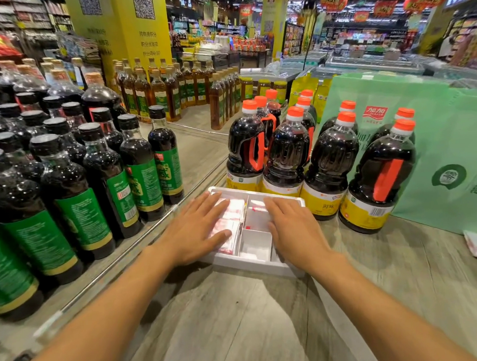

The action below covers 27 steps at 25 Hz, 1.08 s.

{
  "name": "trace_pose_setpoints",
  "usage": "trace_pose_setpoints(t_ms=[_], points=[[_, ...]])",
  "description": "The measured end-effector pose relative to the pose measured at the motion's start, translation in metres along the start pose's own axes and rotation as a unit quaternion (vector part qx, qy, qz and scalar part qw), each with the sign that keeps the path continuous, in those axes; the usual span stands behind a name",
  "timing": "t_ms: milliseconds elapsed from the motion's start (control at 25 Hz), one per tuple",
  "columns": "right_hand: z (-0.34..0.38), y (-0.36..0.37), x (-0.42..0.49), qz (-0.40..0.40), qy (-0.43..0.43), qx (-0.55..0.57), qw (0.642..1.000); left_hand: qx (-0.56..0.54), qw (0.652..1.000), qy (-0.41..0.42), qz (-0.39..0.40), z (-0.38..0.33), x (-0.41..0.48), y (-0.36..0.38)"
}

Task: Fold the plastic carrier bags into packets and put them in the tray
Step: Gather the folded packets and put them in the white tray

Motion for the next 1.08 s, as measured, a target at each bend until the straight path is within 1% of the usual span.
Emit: trace_pose_setpoints(t_ms=[240, 360, 480, 600, 680, 760, 840, 920, 1000, 1080], points=[[0.014, 0.013, -0.006, 0.101, 0.041, 0.016, 0.994, -0.012, 1.0, -0.014, -0.006, -0.004, -0.001, 0.0], [0.018, 0.017, -0.011, 0.093, 0.028, -0.006, 0.995, -0.016, 1.0, -0.015, -0.005, -0.005, -0.002, -0.001], [0.013, 0.013, -0.018, 0.069, 0.005, 0.018, 0.997, -0.02, 1.0, -0.014, -0.006, -0.01, -0.004, -0.006], [0.008, 0.009, -0.033, 0.066, -0.013, 0.024, 0.997, -0.014, 0.999, -0.018, -0.028, -0.016, -0.005, -0.011], [0.005, 0.007, -0.045, 0.05, -0.016, 0.034, 0.998, 0.0, 0.998, -0.026, -0.049, -0.023, -0.006, -0.012], [-0.004, -0.001, -0.055, 0.011, -0.016, 0.05, 0.999, 0.016, 0.996, -0.018, -0.086, -0.036, -0.007, -0.017], [-0.021, -0.018, -0.07, -0.033, -0.01, 0.057, 0.998, 0.017, 0.99, 0.022, -0.135, -0.058, -0.006, -0.029], [-0.052, -0.041, -0.093, -0.086, 0.001, 0.055, 0.995, -0.006, 0.982, 0.076, -0.172, -0.091, 0.003, -0.045], [-0.092, -0.063, -0.125, -0.124, 0.032, 0.055, 0.99, -0.046, 0.976, 0.108, -0.183, -0.131, 0.018, -0.057], [-0.136, -0.079, -0.16, -0.136, 0.081, 0.047, 0.986, -0.079, 0.969, 0.139, -0.187, -0.174, 0.033, -0.057]])
Point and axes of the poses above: each hand's wrist, its own x-axis towards the middle knuckle, its own y-axis out of the palm, z = x × y, the point moved 3 cm from there along x, towards the middle knuckle, and after that the axes turned 2 degrees about z, right-handed, at the moved point
